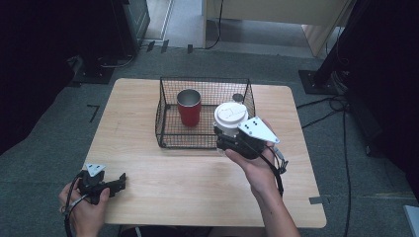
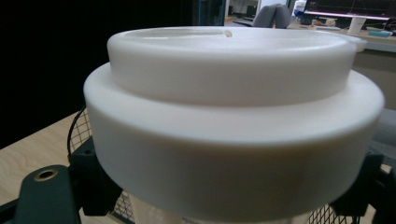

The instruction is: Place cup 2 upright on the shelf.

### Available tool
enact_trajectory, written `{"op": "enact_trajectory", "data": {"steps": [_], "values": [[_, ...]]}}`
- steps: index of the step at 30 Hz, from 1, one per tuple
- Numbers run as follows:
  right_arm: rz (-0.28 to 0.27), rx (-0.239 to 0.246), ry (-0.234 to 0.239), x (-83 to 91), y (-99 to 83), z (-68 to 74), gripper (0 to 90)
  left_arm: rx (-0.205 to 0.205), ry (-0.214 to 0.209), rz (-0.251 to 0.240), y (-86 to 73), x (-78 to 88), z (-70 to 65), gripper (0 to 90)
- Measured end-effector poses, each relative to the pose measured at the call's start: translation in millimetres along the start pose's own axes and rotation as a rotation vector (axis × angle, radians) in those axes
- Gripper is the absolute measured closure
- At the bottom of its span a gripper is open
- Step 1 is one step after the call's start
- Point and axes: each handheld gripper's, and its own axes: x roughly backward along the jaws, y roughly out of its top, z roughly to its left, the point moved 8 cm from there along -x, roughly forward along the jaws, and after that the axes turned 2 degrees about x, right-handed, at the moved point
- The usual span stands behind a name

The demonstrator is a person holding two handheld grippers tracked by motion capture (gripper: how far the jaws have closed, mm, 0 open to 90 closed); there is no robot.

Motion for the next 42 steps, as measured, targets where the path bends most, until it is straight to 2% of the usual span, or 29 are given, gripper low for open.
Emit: {"op": "enact_trajectory", "data": {"steps": [12, 17, 25, 29, 33, 38, 42], "values": [[-0.055, -0.002, -0.019, -16.8, 15.1, -7.4, 16.0, 0.002, 0.0, -0.002, 0.1, -0.1, -0.1, 0.0], [-0.073, 0.008, -0.067, -25.7, 18.8, -13.0, 16.0, 0.002, 0.0, -0.002, 0.1, -0.1, -0.1, 0.0], [-0.1, -0.03, -0.073, -43.3, 24.4, -19.2, 16.0, 0.003, -0.002, -0.002, 0.1, 0.0, 0.1, 0.0], [-0.109, -0.046, -0.089, -53.7, 24.4, -23.6, 16.0, 0.003, -0.002, -0.003, 0.1, 0.0, 0.2, 0.0], [-0.121, -0.041, -0.115, -66.0, 24.3, -28.2, 16.0, 0.003, -0.003, -0.002, 0.1, 0.1, 0.3, 0.0], [-0.108, -0.037, -0.152, -82.9, 22.2, -35.5, 16.0, 0.003, -0.003, -0.003, 0.1, 0.1, 0.3, 0.0], [-0.099, -0.06, -0.171, -97.6, 17.1, -42.6, 16.0, 0.004, -0.005, -0.004, 0.1, 0.1, 0.4, 0.0]]}}
